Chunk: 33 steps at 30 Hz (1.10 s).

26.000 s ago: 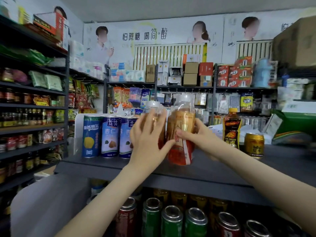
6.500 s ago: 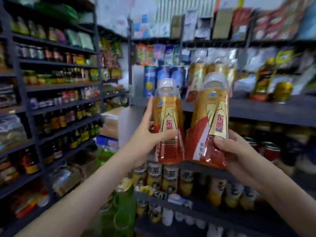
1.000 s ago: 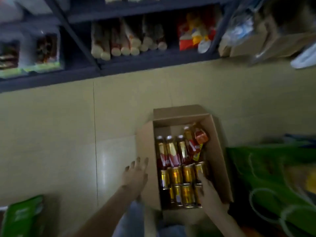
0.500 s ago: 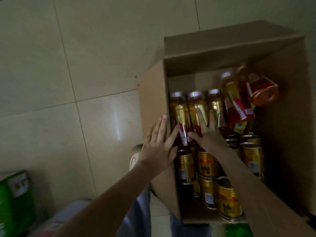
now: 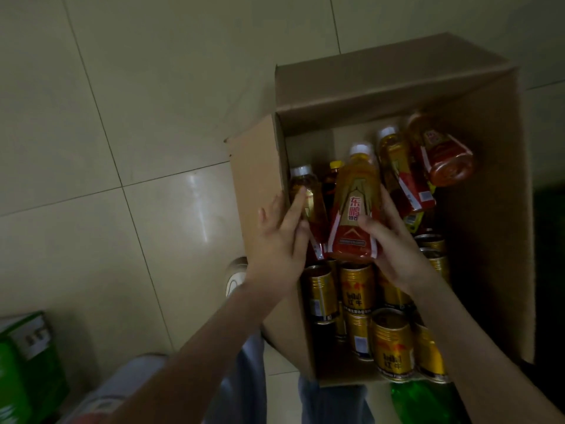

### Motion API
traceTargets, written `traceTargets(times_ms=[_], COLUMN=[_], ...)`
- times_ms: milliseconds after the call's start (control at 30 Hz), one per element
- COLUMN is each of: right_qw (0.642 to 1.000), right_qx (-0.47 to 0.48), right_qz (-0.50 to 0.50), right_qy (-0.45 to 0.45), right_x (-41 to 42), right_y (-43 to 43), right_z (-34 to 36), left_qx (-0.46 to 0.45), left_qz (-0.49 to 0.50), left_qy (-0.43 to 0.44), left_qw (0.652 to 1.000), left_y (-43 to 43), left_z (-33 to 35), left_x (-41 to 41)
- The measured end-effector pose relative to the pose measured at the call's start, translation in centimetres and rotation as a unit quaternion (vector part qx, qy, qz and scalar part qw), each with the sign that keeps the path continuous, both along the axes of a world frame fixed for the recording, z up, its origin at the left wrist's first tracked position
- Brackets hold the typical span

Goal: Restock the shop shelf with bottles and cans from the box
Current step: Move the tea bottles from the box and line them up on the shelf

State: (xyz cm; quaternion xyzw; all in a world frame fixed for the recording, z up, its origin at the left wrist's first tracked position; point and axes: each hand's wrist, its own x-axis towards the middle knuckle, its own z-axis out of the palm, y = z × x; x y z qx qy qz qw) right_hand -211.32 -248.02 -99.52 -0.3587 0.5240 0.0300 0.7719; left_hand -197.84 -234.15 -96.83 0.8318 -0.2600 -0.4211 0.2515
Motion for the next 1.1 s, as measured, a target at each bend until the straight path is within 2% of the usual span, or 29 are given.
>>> traceTargets(times_ms=[67, 133, 167, 267, 333, 433, 500, 667, 733, 767, 867, 933, 1000, 1067, 1100], right_qw=[0.996, 0.991, 0.987, 0.977, 0.983, 0.996, 0.979, 0.897, 0.863, 0.863, 0.915, 0.923, 0.914, 0.935, 0.953], right_qx=[0.060, 0.082, 0.089, 0.106, 0.083, -0.039, -0.123, -0.168, -0.173, -0.181, -0.205, -0.185, -0.141, -0.041, 0.020], right_qz=[-0.028, -0.022, -0.022, -0.019, 0.018, 0.081, 0.133, 0.384, 0.447, 0.443, 0.316, 0.283, 0.303, 0.275, 0.228], right_qy=[-0.056, -0.105, -0.134, -0.185, -0.161, -0.007, 0.093, 0.140, 0.160, 0.164, 0.143, 0.181, 0.229, 0.221, 0.199], right_x=[0.9, 2.1, 2.8, 4.6, 5.5, 6.3, 6.1, 5.0, 4.2, 3.8, 3.1, 3.4, 3.3, 2.9, 2.7], right_y=[0.7, 1.8, 2.3, 3.1, 3.2, 3.7, 4.1, 4.9, 5.7, 6.1, 6.3, 5.5, 4.1, 2.7, 2.2], right_z=[2.0, 3.2, 3.6, 4.8, 5.0, 3.1, 0.7, -4.0, -5.0, -5.4, -6.2, -6.5, -6.5, -4.8, -3.1], left_qx=[-0.006, -0.044, -0.058, -0.079, -0.078, -0.081, -0.072, -0.035, -0.027, -0.025, -0.014, -0.015, -0.018, -0.026, -0.033], left_qz=[0.098, 0.161, 0.169, 0.199, 0.239, 0.272, 0.283, 0.282, 0.283, 0.282, 0.274, 0.276, 0.276, 0.275, 0.274], left_qy=[0.106, 0.250, 0.289, 0.321, 0.351, 0.334, 0.310, 0.274, 0.271, 0.271, 0.265, 0.267, 0.271, 0.275, 0.279], left_qw=[0.989, 0.954, 0.941, 0.923, 0.902, 0.899, 0.905, 0.919, 0.919, 0.920, 0.924, 0.923, 0.922, 0.921, 0.920], left_y=[-2.1, -3.7, -4.1, -3.8, -2.7, -0.2, 1.6, 5.7, 6.7, 7.0, 7.2, 6.7, 5.9, 5.0, 4.5], left_z=[1.6, 3.0, 3.6, 4.5, 4.5, 3.7, 3.1, 1.2, 0.6, 0.4, 0.0, 0.3, 1.4, 3.3, 4.5], left_x=[1.3, 2.2, 2.6, 4.1, 5.1, 6.2, 6.7, 7.4, 7.1, 6.9, 6.2, 5.7, 5.4, 5.3, 5.4])
